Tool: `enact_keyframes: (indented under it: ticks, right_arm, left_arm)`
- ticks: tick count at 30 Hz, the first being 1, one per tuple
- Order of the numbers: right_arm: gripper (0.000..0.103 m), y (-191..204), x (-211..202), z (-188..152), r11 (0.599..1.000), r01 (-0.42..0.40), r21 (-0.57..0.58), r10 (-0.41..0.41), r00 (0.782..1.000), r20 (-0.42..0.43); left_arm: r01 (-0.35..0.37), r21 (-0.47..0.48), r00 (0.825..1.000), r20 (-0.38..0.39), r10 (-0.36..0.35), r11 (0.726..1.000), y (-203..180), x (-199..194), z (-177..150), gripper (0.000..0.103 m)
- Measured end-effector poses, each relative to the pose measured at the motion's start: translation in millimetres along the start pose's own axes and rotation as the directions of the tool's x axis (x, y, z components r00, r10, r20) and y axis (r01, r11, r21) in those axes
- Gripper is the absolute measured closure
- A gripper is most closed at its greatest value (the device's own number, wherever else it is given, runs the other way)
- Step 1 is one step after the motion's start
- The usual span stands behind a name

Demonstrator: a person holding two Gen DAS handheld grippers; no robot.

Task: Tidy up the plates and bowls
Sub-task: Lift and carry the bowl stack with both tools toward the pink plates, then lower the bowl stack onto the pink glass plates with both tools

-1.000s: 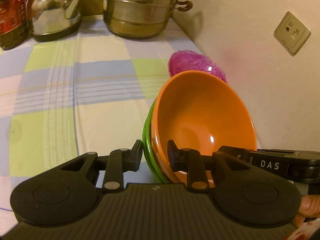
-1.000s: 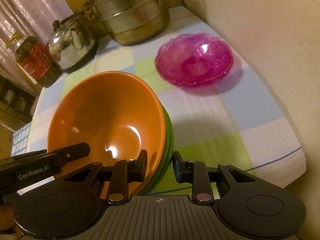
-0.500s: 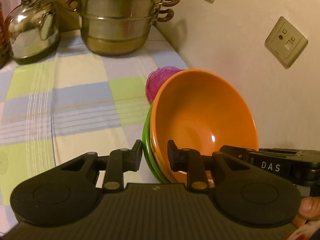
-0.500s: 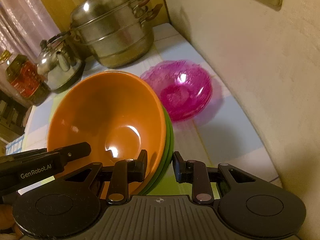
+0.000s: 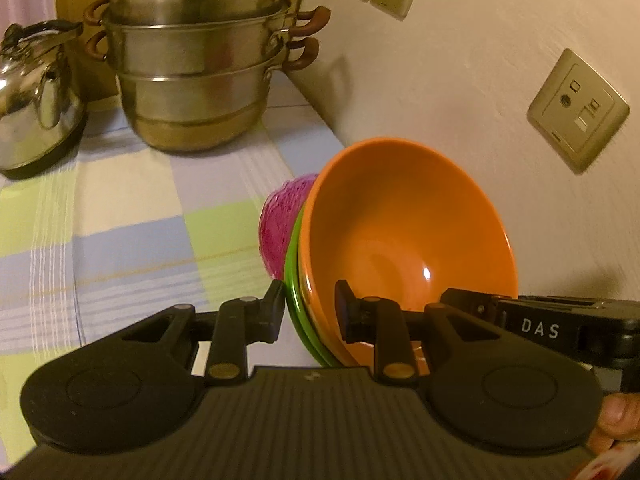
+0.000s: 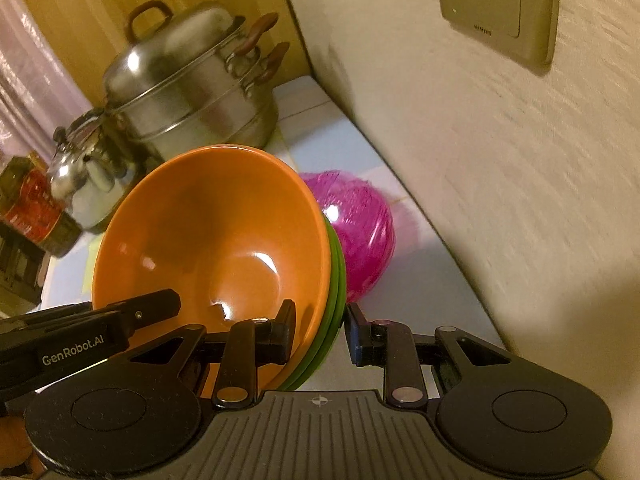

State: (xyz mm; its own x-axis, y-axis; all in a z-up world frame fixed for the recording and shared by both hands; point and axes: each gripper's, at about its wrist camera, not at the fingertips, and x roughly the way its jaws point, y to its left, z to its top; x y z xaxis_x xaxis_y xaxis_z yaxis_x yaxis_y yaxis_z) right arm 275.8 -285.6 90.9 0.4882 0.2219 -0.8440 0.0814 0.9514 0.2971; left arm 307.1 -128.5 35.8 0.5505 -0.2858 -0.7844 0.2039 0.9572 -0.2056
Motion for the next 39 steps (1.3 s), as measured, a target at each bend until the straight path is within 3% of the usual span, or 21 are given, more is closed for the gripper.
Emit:
enact_keyframes:
  ticks: [16, 39]
  right_arm:
    - [0.078, -17.3, 44.4, 45.6, 0.998, 0.04, 0.038, -0.04, 0.999, 0.013]
    - [0.08, -33.5, 111.1, 62.3, 0.996, 0.075, 0.045, -0.074, 0.997, -0.035]
  left_arm:
    - [0.013, 0.033, 1.0, -0.018, -0.013, 0.999, 1.2, 62.9, 41.4, 0.08]
    - [-0.005, 0.028, 0.998, -0.059, 0.007, 1.0, 10.7, 121.5, 45.7, 0.08]
